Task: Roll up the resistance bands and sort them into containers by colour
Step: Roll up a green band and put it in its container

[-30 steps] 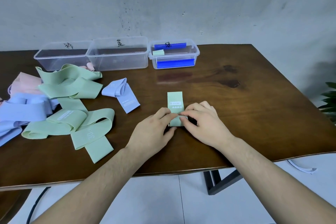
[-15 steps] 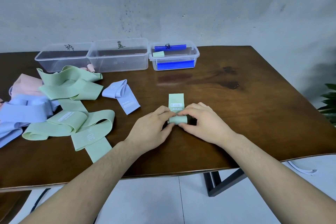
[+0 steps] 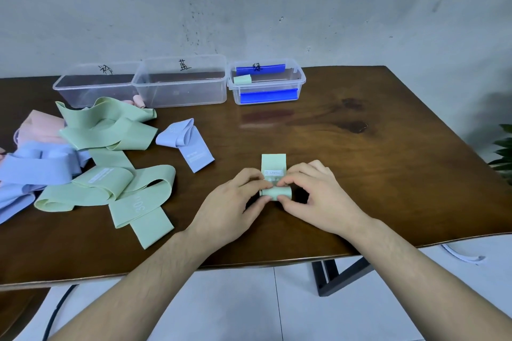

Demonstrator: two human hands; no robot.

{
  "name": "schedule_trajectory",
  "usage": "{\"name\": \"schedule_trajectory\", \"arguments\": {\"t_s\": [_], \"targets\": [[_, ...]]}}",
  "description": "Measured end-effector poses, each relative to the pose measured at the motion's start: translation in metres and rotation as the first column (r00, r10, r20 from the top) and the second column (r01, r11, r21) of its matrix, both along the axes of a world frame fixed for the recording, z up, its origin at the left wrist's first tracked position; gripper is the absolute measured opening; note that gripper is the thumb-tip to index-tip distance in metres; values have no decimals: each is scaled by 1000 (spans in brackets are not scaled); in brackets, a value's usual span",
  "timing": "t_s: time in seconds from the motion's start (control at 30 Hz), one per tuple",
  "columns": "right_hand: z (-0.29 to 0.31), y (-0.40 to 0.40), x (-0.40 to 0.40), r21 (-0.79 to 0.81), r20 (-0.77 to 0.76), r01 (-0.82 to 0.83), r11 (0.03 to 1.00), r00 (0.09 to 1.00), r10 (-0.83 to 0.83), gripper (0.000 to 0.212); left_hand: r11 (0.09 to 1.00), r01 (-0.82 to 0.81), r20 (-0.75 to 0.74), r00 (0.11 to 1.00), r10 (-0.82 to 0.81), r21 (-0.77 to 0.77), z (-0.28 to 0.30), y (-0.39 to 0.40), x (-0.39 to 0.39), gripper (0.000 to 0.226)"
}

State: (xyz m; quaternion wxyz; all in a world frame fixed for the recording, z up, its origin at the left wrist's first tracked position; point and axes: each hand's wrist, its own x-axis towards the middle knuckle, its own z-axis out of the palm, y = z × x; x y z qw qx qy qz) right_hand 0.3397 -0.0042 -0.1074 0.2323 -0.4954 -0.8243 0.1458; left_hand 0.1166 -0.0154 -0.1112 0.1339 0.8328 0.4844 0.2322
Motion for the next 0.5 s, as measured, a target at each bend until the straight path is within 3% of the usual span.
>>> {"name": "schedule_trajectory", "arguments": {"t_s": [0.17, 0.33, 0.5], "targets": [[-2, 2, -3, -34, -59, 15, 999, 998, -17, 32, 1000, -7, -8, 1000, 7, -19, 1, 2, 0, 40], [3, 4, -5, -28, -29, 29, 999, 999, -30, 32, 1000, -19, 13, 1000, 19, -4, -1, 6, 1, 29], [2, 3, -3, 25, -31, -22, 999, 999, 22, 32, 998, -61, 0, 998, 61, -4, -1, 13, 3, 34]]}}
